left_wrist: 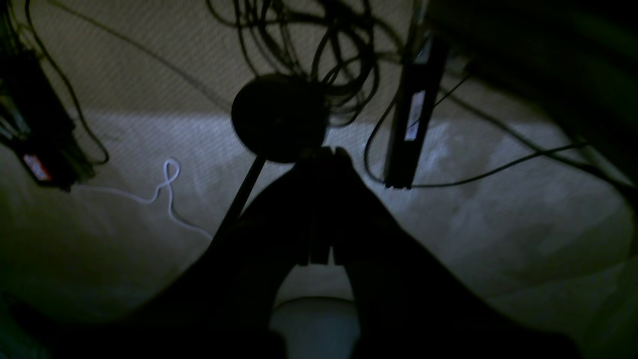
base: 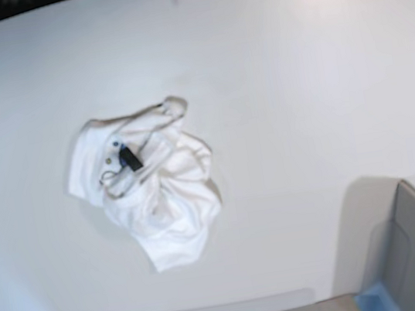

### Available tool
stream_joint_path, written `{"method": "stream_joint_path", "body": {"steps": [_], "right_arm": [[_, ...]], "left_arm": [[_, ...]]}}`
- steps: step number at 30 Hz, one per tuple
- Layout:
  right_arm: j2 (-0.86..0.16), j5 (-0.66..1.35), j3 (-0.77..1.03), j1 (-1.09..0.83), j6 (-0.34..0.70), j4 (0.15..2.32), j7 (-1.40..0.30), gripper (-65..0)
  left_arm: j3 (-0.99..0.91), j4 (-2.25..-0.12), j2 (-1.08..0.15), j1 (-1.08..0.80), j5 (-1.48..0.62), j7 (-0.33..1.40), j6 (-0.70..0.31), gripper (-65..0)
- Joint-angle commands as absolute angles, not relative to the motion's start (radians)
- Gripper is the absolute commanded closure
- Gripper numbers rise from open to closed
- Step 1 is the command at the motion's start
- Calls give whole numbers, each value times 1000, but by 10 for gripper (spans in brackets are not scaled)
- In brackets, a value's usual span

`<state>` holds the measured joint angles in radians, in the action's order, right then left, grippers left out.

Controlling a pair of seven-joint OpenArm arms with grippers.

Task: Layout the t-shirt on the table in an organized manner, then fold the t-shirt properly

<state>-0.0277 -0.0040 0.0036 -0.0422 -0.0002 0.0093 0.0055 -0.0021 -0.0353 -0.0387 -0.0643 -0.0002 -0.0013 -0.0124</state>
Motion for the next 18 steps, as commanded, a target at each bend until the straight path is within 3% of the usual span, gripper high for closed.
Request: {"method": "stream_joint_path", "body": {"steps": [1,18], "right_arm": [[-35,-4,1,-53,1,22,4,-2],[-22,-4,1,-116,1,122,5,-1]], "left_arm": [[-2,-38,-41,-61,2,-8,-10,-1],[-4,-65,-41,-88,2,-8,-10,-1]]}}
